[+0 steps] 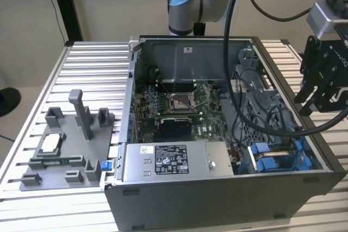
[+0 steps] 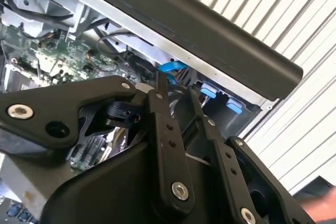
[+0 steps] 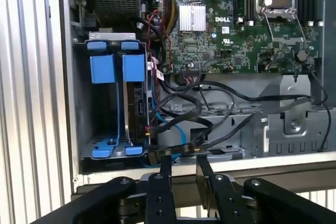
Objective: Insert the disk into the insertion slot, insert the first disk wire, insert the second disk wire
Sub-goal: 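Insert the first disk wire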
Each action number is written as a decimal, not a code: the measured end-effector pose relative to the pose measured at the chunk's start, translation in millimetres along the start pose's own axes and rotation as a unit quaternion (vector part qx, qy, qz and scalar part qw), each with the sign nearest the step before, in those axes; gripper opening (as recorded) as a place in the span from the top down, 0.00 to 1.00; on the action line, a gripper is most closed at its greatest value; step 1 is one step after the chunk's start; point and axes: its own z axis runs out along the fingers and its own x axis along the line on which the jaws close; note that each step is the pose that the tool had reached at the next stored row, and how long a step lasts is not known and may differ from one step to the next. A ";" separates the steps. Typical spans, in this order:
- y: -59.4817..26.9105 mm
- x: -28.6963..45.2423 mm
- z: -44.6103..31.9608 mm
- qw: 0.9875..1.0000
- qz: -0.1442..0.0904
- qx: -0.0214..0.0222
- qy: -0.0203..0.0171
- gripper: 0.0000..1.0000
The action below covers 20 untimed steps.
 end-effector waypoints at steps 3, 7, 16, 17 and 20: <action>-0.5 8.2 -1.5 1.000 0.000 -0.001 -0.004 0.00; -1.2 19.9 -3.5 1.000 0.000 -0.003 -0.005 0.00; -2.4 39.1 -6.4 1.000 0.001 -0.005 -0.008 0.00; -2.4 39.2 -5.6 1.000 0.001 -0.005 -0.010 0.00; -2.9 39.8 -3.1 1.000 0.002 -0.007 -0.012 0.00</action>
